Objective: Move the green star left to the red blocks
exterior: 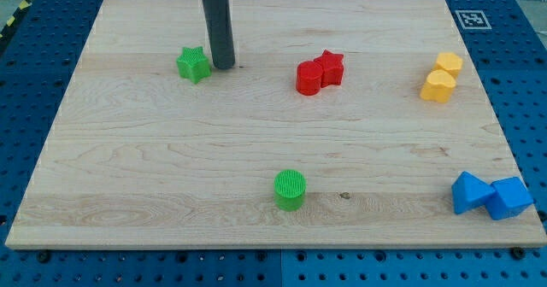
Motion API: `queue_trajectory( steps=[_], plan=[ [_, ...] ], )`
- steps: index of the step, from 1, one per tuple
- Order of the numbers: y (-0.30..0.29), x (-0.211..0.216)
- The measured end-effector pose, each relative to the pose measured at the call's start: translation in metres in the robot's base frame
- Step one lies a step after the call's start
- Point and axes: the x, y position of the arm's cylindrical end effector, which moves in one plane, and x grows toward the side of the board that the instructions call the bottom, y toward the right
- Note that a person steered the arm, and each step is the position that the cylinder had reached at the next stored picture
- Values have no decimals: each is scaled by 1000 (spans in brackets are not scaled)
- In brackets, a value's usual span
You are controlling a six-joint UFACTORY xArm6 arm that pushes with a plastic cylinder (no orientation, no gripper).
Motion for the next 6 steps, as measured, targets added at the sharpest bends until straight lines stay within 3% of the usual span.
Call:
queue_trajectory(
  steps=[1,2,3,4,6],
  plan=[
    [-18,-38],
    [-63,-36],
    [-82,14],
    [-41,61],
    [-101,20]
  ],
)
